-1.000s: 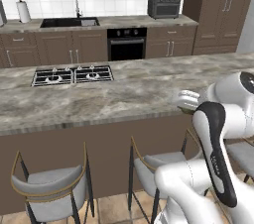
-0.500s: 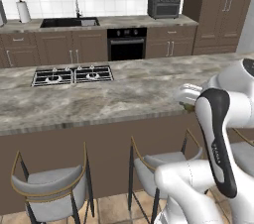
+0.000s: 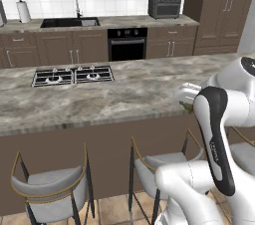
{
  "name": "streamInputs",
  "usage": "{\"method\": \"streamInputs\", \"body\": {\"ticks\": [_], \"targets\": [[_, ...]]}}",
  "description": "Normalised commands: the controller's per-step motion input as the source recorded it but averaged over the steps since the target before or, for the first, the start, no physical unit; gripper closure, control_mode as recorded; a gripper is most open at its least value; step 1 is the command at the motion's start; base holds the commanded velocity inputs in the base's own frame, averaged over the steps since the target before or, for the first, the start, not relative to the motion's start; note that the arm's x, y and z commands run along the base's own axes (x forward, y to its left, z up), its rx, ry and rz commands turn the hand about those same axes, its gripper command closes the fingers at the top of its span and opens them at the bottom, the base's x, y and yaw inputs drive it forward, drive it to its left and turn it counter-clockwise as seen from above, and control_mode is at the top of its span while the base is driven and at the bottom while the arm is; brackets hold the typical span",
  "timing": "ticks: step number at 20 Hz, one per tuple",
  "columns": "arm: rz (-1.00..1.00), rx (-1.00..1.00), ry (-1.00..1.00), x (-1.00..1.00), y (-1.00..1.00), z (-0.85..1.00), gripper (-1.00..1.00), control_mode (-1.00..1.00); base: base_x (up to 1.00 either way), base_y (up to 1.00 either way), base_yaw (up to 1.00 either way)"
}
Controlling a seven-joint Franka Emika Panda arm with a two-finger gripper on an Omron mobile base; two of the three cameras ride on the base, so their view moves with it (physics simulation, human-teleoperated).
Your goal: Place the apple in the correct fridge rack based on whether it is a fruit or vegetable. Finally, close the fridge door.
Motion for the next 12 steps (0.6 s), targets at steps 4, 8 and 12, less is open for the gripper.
{"method": "streamInputs", "body": {"ticks": [4, 8, 12], "targets": [[0.00, 0.00, 0.00, 0.00, 0.00, 0.00, 1.00, 1.00, -0.62, 0.00, -0.08], [0.00, 0.00, 0.00, 0.00, 0.00, 0.00, 1.00, 1.00, -1.00, 0.00, -0.19], [0.00, 0.00, 0.00, 0.00, 0.00, 0.00, 1.00, 1.00, -0.67, -0.31, -0.34]]}}
